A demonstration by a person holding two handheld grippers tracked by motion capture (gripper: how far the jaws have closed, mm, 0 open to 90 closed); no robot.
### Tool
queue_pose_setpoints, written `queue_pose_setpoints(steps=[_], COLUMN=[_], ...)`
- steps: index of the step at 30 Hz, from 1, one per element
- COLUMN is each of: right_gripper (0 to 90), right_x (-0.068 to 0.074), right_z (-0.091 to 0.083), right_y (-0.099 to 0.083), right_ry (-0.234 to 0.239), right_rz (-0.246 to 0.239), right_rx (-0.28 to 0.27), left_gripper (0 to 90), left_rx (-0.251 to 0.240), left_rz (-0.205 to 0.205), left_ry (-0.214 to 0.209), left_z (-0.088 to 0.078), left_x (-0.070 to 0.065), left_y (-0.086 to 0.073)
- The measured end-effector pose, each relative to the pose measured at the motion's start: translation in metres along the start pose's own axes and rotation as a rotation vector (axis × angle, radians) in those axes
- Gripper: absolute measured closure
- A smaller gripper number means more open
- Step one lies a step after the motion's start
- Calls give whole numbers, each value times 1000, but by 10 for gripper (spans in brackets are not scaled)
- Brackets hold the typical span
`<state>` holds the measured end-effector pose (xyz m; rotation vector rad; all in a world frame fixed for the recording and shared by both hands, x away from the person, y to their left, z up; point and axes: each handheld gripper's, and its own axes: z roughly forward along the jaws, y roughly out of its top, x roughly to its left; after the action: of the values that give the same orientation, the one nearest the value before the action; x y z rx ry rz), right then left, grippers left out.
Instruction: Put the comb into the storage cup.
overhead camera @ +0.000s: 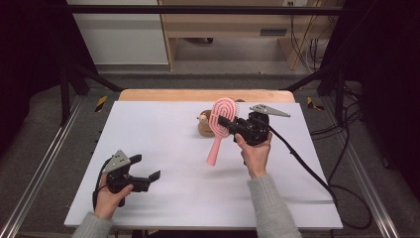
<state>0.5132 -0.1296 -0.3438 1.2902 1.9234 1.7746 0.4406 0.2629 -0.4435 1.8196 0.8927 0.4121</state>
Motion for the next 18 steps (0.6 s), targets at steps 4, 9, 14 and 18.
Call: queue_pose_setpoints(steps=[4,9,14,18], right_gripper=[636,636,636,635], right_x=[0,-1,-1,-1], right_z=[1,3,6,7], right_y=[4,9,14,19], right_ry=[-16,-26,-41,-50], right_rz=[-7,-15,-22,-29], right_rx=[-3,-6,-6,-8], left_gripper=[15,15,15,14], left_rx=[-2,-4,3,2], left_rz=[0,0,9,8], left_ry=[5,12,14,21], left_z=[-2,-3,-4,-5], left_x=[3,5,7,8], left_y=[-2,-5,-7,-8])
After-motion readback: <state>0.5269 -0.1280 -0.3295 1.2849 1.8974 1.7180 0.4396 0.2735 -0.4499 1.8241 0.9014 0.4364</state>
